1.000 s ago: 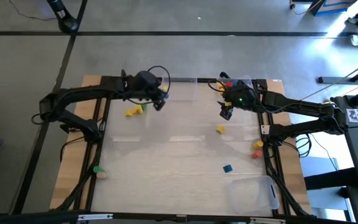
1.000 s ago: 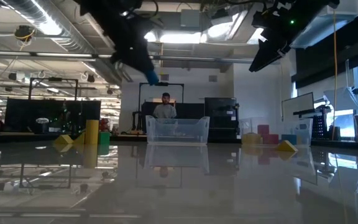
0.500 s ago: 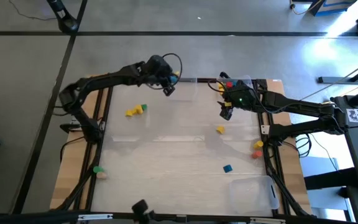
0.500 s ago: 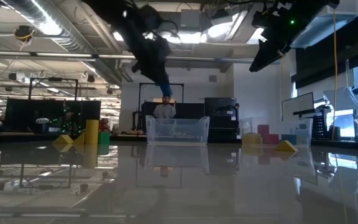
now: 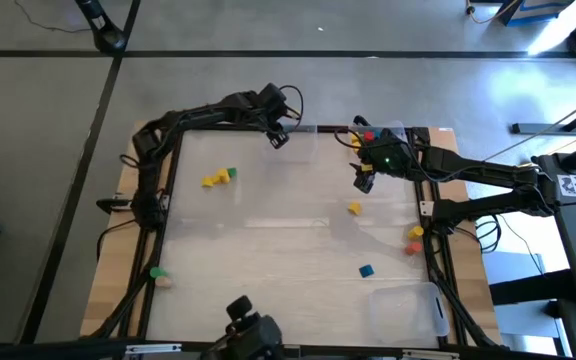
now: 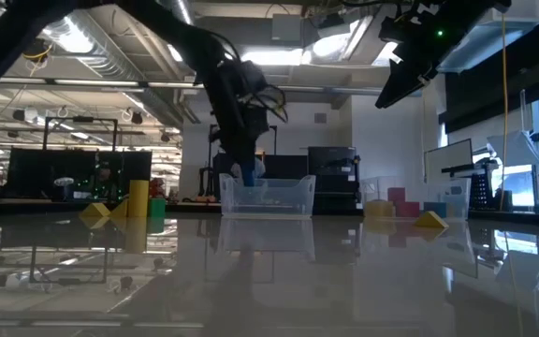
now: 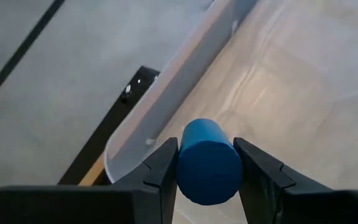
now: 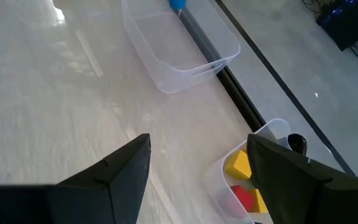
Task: Sort blocks by size
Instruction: Put the blue cylindrical block into the top left transparent bin
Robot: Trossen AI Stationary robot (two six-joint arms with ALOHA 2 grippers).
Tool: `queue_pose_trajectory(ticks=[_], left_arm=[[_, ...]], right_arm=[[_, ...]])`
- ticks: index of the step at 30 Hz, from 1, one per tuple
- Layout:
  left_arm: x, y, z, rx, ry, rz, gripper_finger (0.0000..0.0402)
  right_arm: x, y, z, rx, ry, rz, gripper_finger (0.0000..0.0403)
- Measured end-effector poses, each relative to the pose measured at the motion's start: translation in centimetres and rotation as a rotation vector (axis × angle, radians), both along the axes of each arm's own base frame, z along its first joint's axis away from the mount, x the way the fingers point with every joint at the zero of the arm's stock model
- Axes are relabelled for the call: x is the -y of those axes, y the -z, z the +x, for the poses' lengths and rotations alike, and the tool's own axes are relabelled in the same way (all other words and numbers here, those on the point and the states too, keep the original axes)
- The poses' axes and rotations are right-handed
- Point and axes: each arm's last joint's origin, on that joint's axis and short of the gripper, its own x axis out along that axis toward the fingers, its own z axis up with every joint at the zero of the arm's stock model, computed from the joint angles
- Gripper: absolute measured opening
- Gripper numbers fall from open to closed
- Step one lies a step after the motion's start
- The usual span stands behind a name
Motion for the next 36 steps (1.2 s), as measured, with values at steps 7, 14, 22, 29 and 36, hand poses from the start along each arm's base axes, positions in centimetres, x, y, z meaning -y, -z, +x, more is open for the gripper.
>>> queue_pose_trajectory(ticks=[7, 14, 22, 29, 36], left_arm=[[-0.7, 3.2, 0.5, -0.058, -0.013, -0.051, 0.0118], [-1.0, 4.8, 0.9, -0.086, -0.013, -0.062, 0.0118], [-1.2, 4.8, 0.9, -0.086, -0.009, -0.052, 0.0145], [-1.5, 4.8, 0.6, -0.075, -0.034, -0.056, 0.0194], [-1.0, 2.9, 0.8, -0.054, -0.023, -0.045, 0.0204]], right_arm=[[0.0, 0.0, 0.0, 0.000, 0.000, 0.000, 0.0266], [0.0, 0.0, 0.0, -0.001, 0.000, 0.001, 0.0266], [0.0, 0.0, 0.0, 0.002, 0.003, 0.003, 0.0266], [-0.1, 0.0, 0.0, 0.007, -0.013, 0.020, 0.0266], [-0.1, 0.0, 0.0, 0.007, -0.017, 0.024, 0.0266]])
